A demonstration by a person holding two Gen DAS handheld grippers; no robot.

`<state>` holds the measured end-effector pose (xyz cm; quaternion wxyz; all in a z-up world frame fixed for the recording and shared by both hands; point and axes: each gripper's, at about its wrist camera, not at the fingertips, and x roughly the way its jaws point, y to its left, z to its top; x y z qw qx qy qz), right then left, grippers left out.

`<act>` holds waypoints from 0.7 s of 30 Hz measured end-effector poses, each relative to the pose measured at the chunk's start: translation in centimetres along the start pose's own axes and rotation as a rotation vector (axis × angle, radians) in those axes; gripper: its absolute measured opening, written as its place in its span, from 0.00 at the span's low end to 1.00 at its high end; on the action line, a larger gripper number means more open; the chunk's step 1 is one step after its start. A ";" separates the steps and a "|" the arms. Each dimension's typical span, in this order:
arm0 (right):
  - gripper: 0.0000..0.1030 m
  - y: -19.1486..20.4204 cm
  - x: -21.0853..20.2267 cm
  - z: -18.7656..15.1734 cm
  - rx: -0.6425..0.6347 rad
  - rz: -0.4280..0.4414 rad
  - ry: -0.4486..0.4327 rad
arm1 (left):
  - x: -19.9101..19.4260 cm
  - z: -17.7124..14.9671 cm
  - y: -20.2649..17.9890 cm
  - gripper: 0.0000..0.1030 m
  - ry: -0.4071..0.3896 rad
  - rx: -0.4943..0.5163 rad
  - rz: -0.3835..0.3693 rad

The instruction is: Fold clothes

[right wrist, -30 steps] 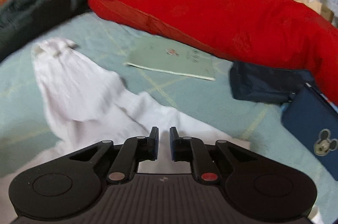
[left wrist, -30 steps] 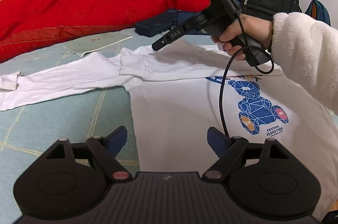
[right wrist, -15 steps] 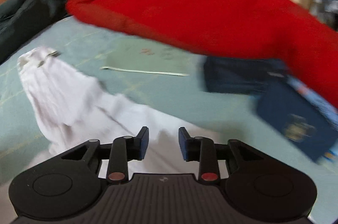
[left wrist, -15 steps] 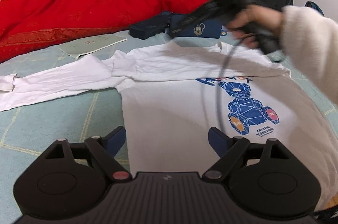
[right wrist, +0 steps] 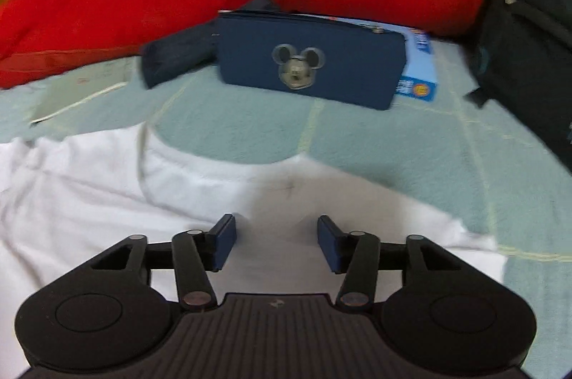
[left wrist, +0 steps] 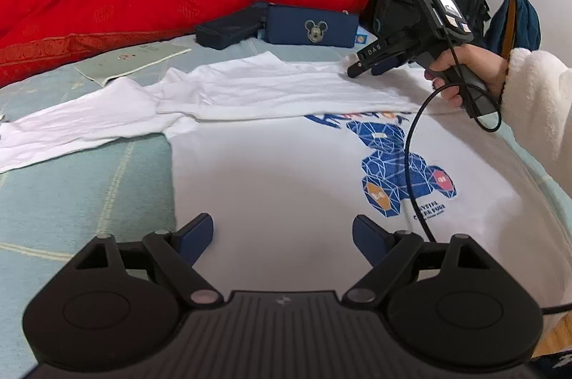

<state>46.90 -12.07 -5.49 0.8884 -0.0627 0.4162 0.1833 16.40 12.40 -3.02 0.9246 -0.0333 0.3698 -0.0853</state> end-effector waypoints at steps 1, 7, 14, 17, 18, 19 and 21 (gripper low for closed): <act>0.55 0.3 -0.4 0.2 -0.007 -0.005 0.002 | -0.3 0.1 0.5 0.83 -0.002 -0.008 0.002; 0.82 3.0 -7.9 -1.7 -0.095 0.172 -0.094 | -1.1 1.3 6.4 0.83 -0.010 -0.102 0.078; 0.90 7.7 -14.1 -6.2 -0.210 0.330 -0.204 | -1.3 0.9 15.6 0.82 -0.037 -0.266 0.291; 0.90 8.9 -14.9 -7.2 -0.229 0.372 -0.214 | -1.6 0.8 18.7 0.82 -0.048 -0.251 0.420; 0.90 9.2 -15.1 -7.4 -0.234 0.379 -0.216 | -1.6 0.9 19.5 0.82 -0.051 -0.234 0.470; 0.90 9.5 -15.2 -7.6 -0.236 0.383 -0.219 | -1.6 1.0 20.4 0.82 -0.053 -0.216 0.519; 0.90 9.5 -15.2 -7.5 -0.230 0.385 -0.224 | -1.5 1.1 22.1 0.80 -0.057 -0.179 0.616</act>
